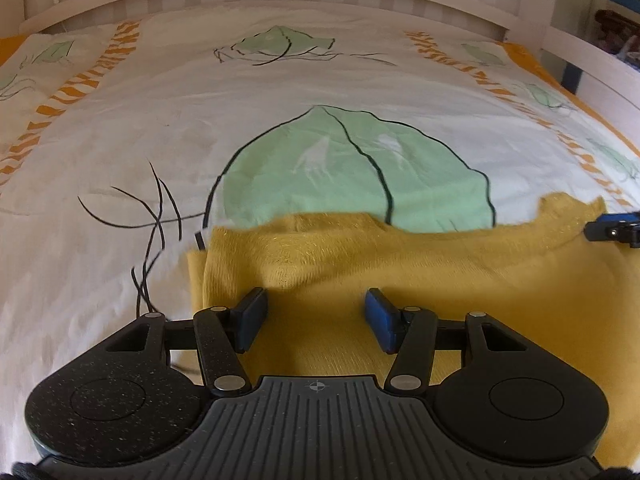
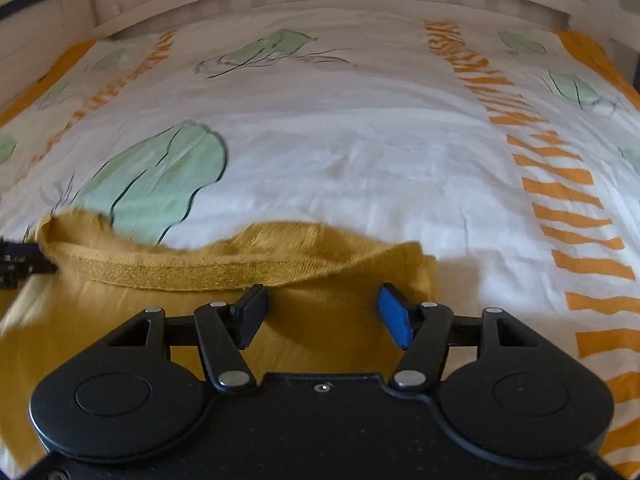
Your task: Fold small clothes
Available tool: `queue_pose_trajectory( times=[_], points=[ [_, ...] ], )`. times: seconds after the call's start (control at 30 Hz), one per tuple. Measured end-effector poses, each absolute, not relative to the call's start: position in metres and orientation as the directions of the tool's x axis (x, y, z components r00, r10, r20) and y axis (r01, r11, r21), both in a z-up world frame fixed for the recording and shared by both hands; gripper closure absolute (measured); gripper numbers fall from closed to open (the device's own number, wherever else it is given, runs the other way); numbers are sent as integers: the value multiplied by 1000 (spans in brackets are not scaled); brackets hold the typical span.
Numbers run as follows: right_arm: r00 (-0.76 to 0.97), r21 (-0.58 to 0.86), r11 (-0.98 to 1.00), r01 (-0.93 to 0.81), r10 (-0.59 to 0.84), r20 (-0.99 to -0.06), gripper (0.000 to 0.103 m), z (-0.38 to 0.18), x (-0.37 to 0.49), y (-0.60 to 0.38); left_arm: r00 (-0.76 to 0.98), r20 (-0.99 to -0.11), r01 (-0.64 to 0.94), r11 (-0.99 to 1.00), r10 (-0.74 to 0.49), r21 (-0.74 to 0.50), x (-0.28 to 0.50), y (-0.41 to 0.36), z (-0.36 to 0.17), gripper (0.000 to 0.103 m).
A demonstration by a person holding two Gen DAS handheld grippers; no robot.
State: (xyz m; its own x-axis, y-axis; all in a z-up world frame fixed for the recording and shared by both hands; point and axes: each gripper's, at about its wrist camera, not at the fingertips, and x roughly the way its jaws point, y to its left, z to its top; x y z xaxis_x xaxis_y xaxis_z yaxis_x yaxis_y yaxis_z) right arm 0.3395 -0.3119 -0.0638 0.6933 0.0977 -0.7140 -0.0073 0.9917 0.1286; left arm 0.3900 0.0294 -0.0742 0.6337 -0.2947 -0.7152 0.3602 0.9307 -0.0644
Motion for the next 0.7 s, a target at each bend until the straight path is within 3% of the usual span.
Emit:
queue_pose_trajectory(
  times=[0.47, 0.7],
  points=[
    [761, 222, 972, 76, 87, -643, 33, -78, 340, -322, 632, -732, 253, 961, -254, -115, 411, 36, -77, 47],
    [800, 159, 987, 25, 75, -595, 16, -85, 334, -309, 623, -747, 199, 971, -231, -134, 387, 39, -62, 40]
  ],
)
